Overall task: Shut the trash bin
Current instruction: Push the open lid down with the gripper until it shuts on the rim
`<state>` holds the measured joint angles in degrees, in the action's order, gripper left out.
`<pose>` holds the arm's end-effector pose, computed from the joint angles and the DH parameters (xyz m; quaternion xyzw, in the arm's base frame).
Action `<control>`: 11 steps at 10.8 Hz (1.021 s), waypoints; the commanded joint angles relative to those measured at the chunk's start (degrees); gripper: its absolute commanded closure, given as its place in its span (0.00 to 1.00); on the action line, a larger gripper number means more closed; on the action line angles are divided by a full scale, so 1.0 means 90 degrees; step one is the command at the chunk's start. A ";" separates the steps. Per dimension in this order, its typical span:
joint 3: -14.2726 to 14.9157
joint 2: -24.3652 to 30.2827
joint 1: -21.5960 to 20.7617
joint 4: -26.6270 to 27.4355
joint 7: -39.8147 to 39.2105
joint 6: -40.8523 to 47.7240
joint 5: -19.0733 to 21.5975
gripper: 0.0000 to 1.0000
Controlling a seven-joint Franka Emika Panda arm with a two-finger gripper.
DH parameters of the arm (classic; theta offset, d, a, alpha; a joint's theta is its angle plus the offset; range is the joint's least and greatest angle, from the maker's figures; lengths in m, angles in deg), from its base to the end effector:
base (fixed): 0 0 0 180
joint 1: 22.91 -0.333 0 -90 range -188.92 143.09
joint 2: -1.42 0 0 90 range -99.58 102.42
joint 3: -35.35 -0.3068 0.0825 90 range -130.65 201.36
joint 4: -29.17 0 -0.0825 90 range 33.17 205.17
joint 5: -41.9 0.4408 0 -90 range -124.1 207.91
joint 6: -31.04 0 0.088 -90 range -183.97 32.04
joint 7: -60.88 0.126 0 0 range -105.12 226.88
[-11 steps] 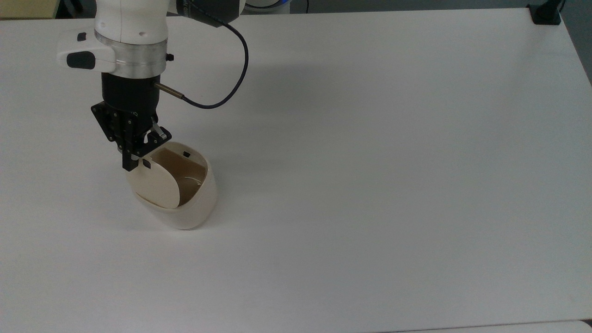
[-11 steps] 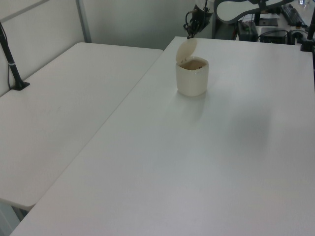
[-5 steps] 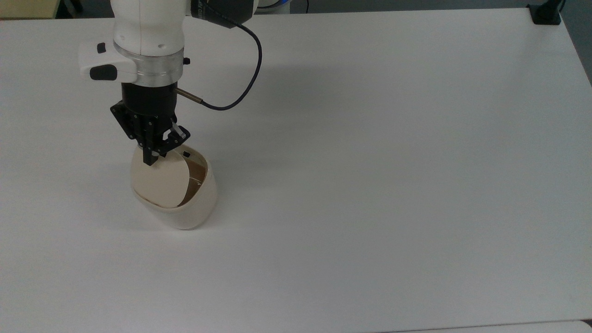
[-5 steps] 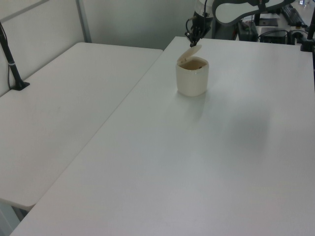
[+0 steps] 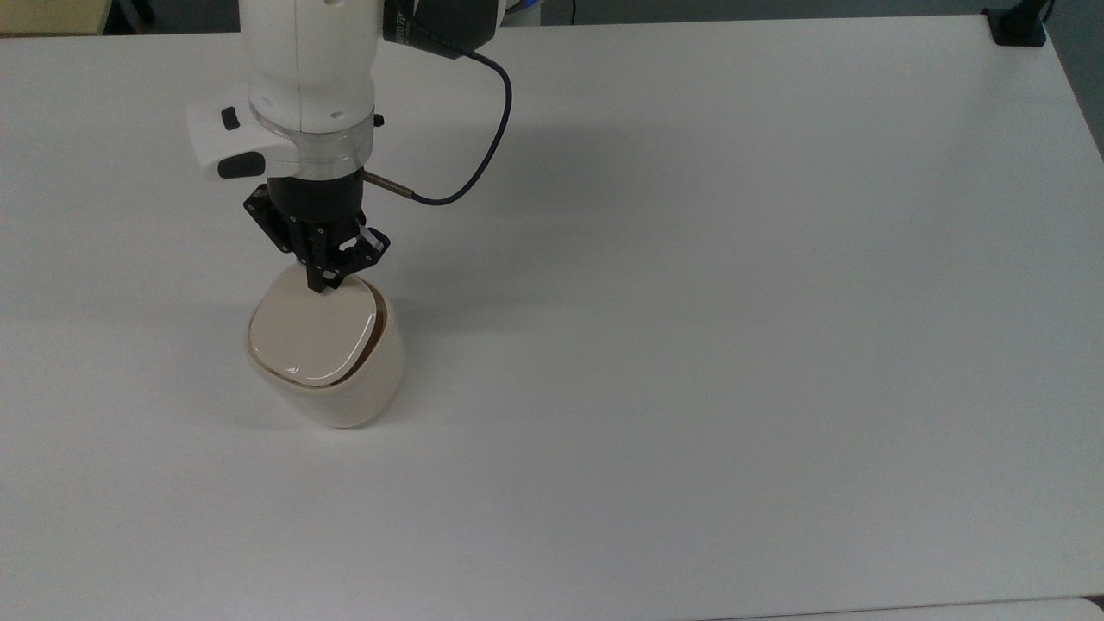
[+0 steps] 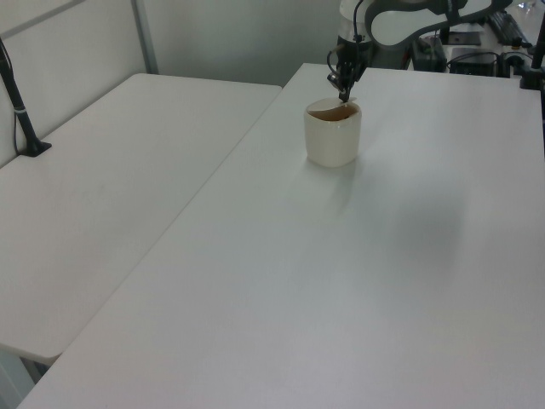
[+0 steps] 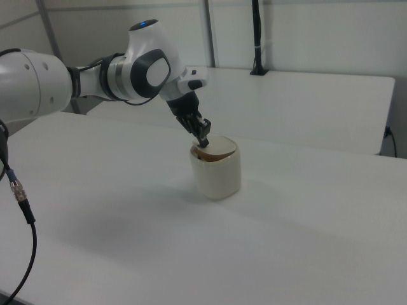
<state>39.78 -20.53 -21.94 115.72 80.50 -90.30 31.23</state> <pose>0.7457 -0.0752 0.4239 0.9739 -0.1715 0.1229 0.0837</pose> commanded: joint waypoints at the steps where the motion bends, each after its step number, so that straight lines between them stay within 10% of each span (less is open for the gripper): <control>1: 0.0006 -0.0012 -0.0128 0.0198 -0.0110 0.0064 -0.0044 0.99; 11: -0.0325 0.0454 -0.0196 0.0023 -0.0216 0.0725 0.0004 0.97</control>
<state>38.97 -21.28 -23.14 115.94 80.28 -89.91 31.23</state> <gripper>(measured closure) 0.974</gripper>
